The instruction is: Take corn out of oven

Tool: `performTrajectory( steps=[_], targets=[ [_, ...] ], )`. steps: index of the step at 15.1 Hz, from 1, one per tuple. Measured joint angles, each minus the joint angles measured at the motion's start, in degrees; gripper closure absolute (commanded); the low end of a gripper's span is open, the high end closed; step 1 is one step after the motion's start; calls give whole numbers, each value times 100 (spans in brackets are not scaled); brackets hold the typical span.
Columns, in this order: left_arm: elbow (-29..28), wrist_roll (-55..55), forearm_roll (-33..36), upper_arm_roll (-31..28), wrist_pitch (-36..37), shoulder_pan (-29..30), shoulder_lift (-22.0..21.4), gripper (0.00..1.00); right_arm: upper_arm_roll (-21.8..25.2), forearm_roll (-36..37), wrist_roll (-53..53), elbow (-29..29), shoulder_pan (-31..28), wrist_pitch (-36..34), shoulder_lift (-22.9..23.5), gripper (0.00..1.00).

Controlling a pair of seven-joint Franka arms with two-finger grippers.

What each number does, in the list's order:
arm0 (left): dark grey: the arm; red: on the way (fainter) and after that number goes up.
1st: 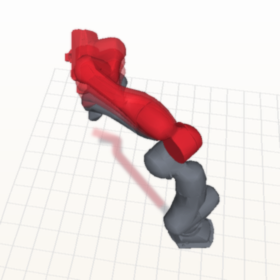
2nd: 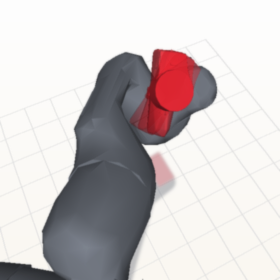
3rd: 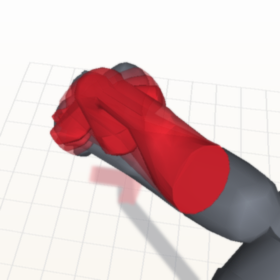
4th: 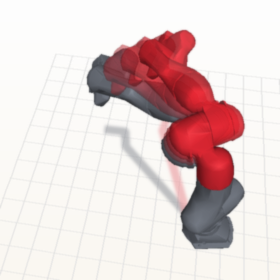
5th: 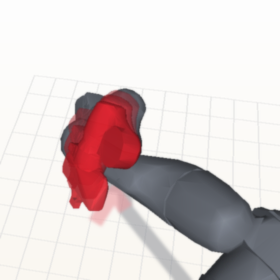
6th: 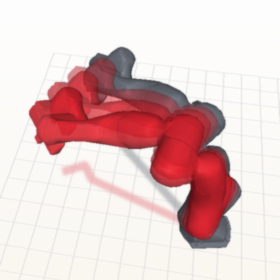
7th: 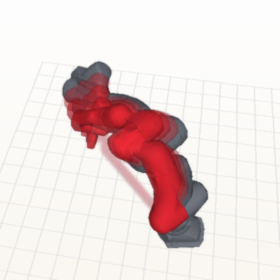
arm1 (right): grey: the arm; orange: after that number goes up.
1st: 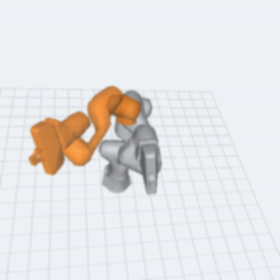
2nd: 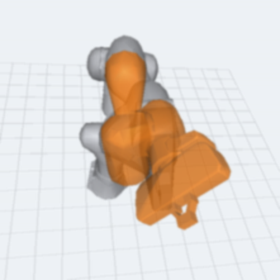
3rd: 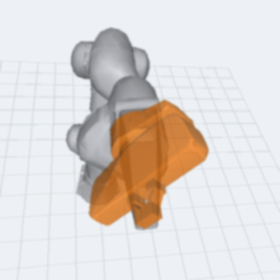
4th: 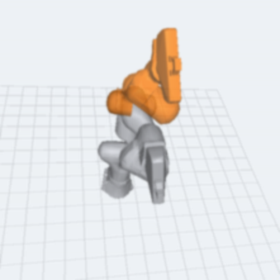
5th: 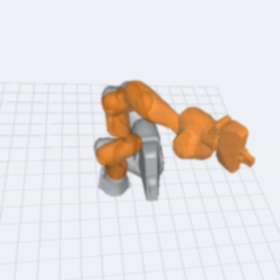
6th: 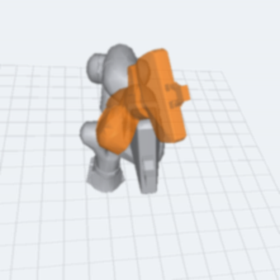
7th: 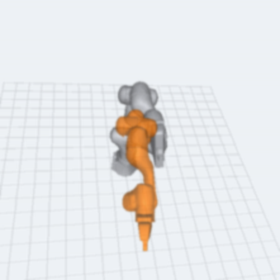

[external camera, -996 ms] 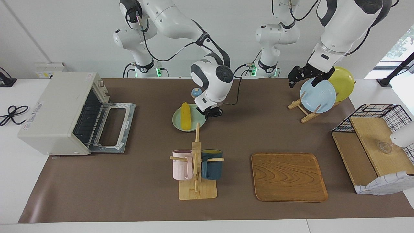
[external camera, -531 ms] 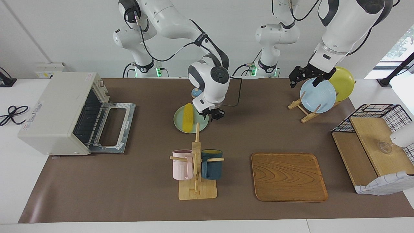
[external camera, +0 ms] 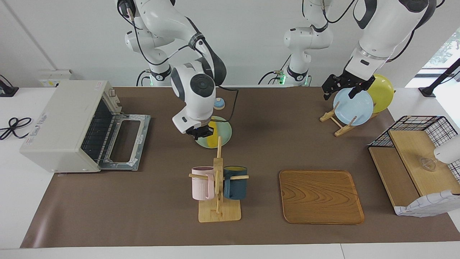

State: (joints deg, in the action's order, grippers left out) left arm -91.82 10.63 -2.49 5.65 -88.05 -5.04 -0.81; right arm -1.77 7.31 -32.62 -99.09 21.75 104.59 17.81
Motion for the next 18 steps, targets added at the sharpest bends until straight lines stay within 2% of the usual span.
performTrajectory(
  steps=[3, 9, 14, 18],
  targets=[
    [-187, -4, -33, 98, -163, -276, 2, 0, 2, 338, 219, -720, -335, 140, -279, 100],
    [-754, 827, -324, 143, -1218, -1484, 198, 0, 8, 520, 861, -1711, -1344, 1051, -474, 100],
    [-830, 1998, -331, 150, -2380, -2607, 1086, 0, 6, 596, 942, -2187, -1504, 1577, -602, 100],
    [-805, 2702, -326, 140, -3201, -3240, 1771, 0, 6, 704, 1069, -2431, -1693, 1673, -688, 100]
  ],
)
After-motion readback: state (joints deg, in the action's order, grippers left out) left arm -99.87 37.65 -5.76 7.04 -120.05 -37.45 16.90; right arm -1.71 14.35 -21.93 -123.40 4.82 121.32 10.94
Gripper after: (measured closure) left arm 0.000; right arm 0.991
